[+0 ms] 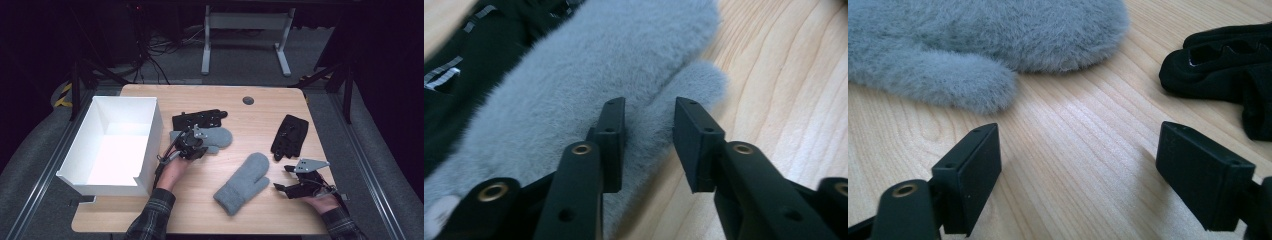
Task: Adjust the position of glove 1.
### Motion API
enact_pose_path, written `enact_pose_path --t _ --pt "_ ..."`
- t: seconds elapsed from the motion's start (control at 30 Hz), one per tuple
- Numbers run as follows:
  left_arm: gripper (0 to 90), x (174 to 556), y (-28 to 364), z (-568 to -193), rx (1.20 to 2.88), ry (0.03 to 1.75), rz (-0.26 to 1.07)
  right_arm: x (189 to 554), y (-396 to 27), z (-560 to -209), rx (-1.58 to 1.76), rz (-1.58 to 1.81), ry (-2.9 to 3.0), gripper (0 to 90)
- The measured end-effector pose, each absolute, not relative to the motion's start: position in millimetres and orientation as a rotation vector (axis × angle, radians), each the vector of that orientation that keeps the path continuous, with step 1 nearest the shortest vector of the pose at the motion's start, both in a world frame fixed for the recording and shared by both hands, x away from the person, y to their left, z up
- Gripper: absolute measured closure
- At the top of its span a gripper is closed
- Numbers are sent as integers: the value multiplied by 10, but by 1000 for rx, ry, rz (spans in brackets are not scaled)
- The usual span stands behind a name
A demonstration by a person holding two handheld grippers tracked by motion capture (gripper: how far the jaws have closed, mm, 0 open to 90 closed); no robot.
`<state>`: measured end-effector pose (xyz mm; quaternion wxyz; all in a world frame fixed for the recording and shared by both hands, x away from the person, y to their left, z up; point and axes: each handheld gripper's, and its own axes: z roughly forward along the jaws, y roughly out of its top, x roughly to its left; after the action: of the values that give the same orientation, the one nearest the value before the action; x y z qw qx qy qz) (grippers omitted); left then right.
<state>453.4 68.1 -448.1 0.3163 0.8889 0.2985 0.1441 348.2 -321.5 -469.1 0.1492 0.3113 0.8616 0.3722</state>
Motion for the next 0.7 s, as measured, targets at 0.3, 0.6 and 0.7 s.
enact_pose_path --t 0.3,0.6,0.7 --pt "874 4546 698 -4472 2320 818 339 3482 -3217 -4690 896 1070 2473 200" --pt "876 4374 511 -4334 2287 765 269 3482 -3218 -4691 897 1075 2471 206" --pt "876 4307 414 -4327 2286 739 241 3482 -3218 -4690 898 1075 2471 207"
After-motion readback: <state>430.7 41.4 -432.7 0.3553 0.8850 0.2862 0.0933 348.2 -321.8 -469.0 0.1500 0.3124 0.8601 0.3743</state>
